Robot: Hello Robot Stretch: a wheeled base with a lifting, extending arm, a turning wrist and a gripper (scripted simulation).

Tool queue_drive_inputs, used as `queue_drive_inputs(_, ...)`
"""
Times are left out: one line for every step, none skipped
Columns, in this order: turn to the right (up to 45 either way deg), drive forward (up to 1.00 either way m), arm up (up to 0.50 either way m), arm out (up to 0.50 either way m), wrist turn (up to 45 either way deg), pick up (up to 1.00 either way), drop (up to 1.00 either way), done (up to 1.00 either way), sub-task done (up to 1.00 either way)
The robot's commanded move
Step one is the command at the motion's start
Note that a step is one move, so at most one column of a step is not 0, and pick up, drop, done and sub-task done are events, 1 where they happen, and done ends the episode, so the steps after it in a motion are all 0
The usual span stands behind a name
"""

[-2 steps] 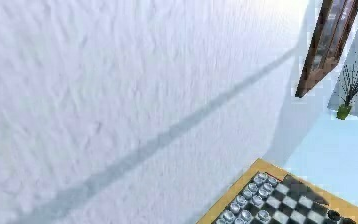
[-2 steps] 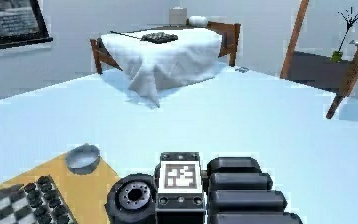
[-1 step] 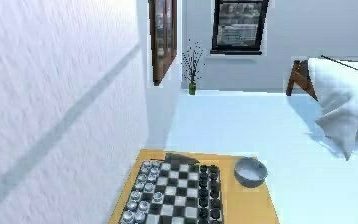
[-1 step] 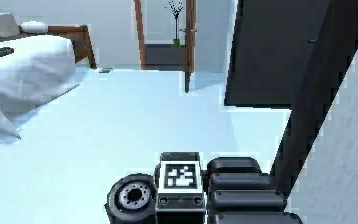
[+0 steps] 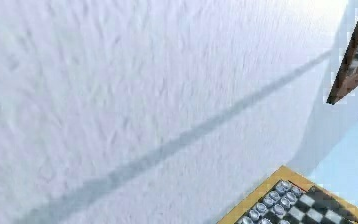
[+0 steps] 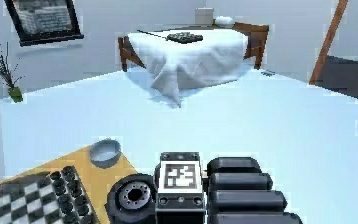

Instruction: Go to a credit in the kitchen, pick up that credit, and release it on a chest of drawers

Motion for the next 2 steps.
queue_drive_inputs(-21.0, 0.0, 0.0, 0.0, 0.0, 0.0, 0.0, 0.0, 0.0)
queue_drive_inputs(0.0, 0.0, 0.0, 0.3, 0.0, 0.0, 0.0, 0.0, 0.0)
